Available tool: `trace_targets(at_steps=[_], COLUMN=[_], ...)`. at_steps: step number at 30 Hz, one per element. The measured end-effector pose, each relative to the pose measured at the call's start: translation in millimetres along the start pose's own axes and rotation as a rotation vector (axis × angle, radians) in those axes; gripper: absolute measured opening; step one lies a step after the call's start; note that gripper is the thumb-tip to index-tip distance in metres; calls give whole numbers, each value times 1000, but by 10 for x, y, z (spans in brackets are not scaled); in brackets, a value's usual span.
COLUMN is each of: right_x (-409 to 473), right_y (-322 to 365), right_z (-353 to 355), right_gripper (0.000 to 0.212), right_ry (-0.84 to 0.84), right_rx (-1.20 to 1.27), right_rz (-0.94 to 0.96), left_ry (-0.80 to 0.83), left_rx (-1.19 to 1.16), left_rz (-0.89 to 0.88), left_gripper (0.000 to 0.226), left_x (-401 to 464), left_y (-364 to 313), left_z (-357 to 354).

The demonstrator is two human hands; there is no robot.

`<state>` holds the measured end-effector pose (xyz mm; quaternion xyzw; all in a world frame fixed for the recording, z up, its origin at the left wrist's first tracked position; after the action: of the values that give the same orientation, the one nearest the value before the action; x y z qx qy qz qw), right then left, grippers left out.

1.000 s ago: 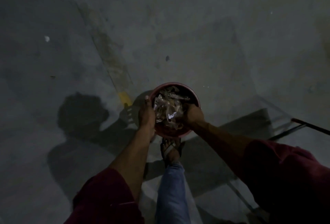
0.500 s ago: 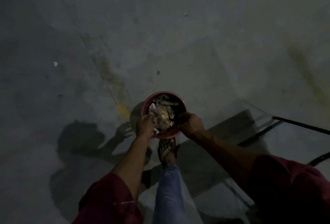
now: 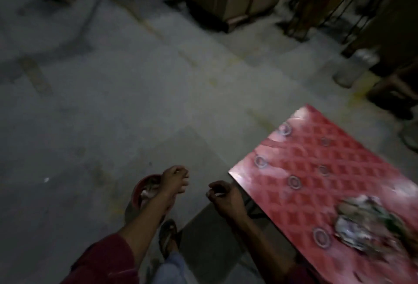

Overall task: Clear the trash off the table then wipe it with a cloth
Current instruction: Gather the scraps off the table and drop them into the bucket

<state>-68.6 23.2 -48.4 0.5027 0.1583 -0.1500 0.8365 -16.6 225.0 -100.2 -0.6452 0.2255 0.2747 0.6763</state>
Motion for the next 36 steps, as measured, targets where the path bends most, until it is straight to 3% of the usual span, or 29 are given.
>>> trace_targets(at_steps=[6, 9, 12, 21, 27, 30, 36], right_x=[-854, -1263, -1653, -2182, -2100, -2118, -2359], right_y=[-626, -966, -1277, -2177, -2434, -2629, -3383], right_z=[1675, 2318, 2826, 3332, 3613, 3845, 4574], right_gripper=[18, 18, 13, 12, 15, 27, 40], right_ry=[-304, -417, -515, -715, -710, -694, -765], right_rx=[206, 287, 371, 599, 461, 378, 249], right_rz=[3, -3, -45, -200, -281, -382, -634], left_ry=[242, 362, 452, 620, 671, 675, 617], left_rx=[198, 295, 371, 549, 513, 532, 787], left_rz=[-194, -230, -235, -198, -197, -218, -288], left_gripper=[7, 3, 13, 17, 8, 26, 103], left_x=[-1290, -1778, -2114, -2308, -1936, -1634, -1050], left_y=[-346, -276, -151, 159, 280, 311, 112], left_z=[-1763, -2521, -3100, -4168, -4610, -4703, -4974])
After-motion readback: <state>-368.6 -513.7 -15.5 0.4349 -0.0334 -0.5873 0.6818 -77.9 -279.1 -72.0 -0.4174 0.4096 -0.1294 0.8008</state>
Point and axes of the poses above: each hand's wrist, its own x-axis towards the middle knuckle, its own z-axis out of the back of the hand, y = z × x, the point moved 9 cm from there along x, towards the middle knuckle, and after that the axes turned 1 degree about x, right-handed, at the moved point
